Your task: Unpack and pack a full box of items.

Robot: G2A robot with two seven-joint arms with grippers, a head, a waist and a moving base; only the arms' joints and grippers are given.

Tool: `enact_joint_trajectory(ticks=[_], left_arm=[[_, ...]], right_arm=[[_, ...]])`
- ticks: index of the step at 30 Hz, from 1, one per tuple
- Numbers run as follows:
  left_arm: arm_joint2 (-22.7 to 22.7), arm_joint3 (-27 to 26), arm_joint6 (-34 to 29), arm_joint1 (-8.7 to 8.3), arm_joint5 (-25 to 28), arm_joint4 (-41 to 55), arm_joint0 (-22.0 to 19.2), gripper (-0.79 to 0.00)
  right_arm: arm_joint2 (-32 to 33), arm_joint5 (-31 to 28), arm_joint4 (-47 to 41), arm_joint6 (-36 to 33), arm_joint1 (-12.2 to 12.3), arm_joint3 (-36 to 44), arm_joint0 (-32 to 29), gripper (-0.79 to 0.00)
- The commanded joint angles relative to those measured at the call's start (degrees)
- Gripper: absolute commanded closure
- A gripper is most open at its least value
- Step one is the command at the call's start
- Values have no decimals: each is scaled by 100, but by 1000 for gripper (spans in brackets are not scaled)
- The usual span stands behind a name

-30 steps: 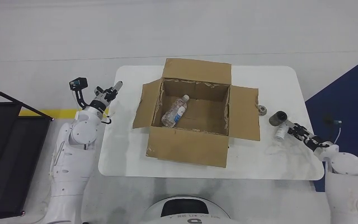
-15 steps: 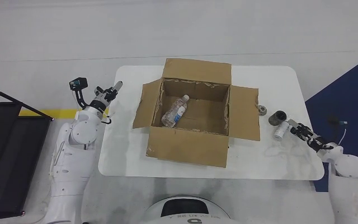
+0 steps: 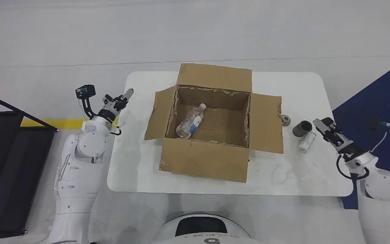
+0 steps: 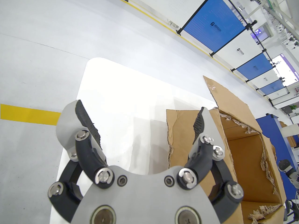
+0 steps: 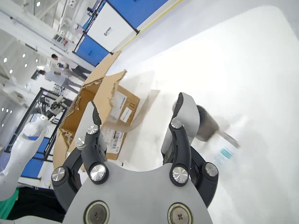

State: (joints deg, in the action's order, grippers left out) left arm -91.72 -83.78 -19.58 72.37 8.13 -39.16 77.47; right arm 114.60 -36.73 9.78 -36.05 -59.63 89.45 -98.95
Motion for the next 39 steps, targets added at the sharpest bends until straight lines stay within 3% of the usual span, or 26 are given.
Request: enact_joint_trajectory(ticks=[1,3,5,27,35,39], left_arm=[[0,0,0,0,0,0,0,-785],[0,0,0,0,0,0,0,-785],[0,0,0,0,0,0,0,-785],[0,0,0,0,0,0,0,-785],[0,0,0,0,0,0,0,-785],[0,0,0,0,0,0,0,-785]], right_arm=[[-145,70,120,-54,-1,354,18,-650],[-305,47,168,-144,-1,634,27,-693],[-330,204,491,-150,6,866,-14,-785],[-330,204,491,-150,6,866,-14,-785],[-869,383,996,47,-11,1756,156,-785],[-1233,278,813,-318,12,2285,372,-785]])
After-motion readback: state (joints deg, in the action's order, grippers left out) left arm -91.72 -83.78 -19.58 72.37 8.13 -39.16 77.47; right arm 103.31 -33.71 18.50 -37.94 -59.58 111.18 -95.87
